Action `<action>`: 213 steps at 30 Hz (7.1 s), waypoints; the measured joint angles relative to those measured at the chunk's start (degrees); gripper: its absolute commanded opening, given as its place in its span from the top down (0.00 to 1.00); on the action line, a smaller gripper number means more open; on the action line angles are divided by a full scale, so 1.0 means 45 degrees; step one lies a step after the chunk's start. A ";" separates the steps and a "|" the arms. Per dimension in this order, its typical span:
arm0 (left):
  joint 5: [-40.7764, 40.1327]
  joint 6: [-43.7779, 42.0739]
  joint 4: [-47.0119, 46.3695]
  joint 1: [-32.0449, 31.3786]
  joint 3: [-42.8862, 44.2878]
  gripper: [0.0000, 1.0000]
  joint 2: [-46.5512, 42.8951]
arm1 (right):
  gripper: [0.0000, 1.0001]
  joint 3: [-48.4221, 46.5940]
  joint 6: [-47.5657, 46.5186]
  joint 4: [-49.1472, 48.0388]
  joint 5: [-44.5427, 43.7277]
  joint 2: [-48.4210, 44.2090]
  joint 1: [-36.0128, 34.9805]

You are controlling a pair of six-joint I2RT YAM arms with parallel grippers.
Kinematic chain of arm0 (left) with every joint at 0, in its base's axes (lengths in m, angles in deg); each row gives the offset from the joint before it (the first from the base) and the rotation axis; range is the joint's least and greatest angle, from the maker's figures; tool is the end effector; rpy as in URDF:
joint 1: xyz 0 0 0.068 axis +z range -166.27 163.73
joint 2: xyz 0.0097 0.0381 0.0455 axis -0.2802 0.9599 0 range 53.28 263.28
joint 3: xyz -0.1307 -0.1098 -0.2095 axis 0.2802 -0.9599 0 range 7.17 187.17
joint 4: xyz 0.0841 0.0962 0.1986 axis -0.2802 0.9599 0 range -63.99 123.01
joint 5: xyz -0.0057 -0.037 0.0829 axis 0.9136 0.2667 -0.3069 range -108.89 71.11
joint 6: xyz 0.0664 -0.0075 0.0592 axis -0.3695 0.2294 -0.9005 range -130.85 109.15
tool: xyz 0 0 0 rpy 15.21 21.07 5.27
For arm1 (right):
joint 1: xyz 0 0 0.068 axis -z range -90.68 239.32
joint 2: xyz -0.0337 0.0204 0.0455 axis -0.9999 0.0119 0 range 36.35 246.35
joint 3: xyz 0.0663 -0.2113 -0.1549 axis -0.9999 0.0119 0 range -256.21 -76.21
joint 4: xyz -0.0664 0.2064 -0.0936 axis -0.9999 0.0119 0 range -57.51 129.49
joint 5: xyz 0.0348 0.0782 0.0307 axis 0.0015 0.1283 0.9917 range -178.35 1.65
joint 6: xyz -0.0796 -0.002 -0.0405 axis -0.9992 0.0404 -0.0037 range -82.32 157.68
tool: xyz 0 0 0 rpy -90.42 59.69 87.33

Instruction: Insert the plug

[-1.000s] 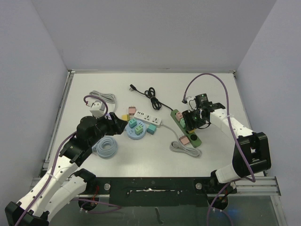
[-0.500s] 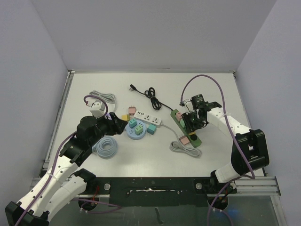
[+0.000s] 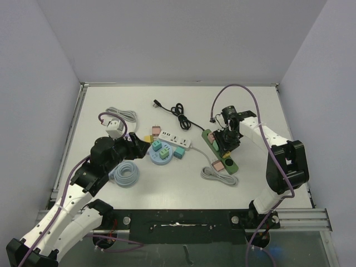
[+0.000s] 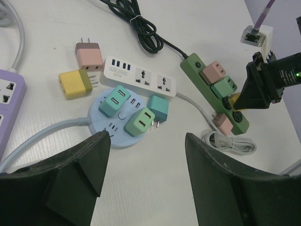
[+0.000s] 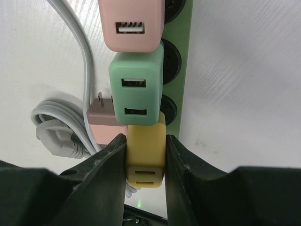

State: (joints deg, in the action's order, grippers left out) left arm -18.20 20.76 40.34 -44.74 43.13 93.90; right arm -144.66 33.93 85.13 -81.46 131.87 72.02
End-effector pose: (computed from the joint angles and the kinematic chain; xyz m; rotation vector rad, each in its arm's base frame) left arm 0.1655 -0.0909 0.2759 -0.0455 1.9679 -0.7133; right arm 0.2775 0.0966 0.1773 -0.5584 2.9174 0.2094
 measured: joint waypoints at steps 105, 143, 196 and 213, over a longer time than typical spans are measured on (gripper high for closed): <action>0.0151 -0.0068 -0.0092 0.0185 -0.0141 0.37 0.0053 | 1.00 0.1583 0.2735 -0.4231 -0.2399 -0.0709 -0.1088; 0.0301 0.0160 -0.0233 0.0199 -0.0141 0.37 0.0262 | 1.00 0.1035 0.3682 -0.5600 -0.2147 0.0296 -0.0719; 0.2273 0.0933 -0.0379 0.0199 -0.0141 0.34 0.1384 | 0.45 0.5430 0.9204 -0.4235 -0.4163 -0.3245 -0.3259; 0.2249 0.1195 -0.0384 0.0199 -0.0136 0.32 0.1384 | 0.71 0.5435 0.7805 -0.5231 -0.3458 -0.3633 -0.3264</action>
State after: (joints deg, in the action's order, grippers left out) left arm -8.08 26.14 38.61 -43.85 42.52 100.13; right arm -120.20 69.06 61.59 -97.02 115.52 57.33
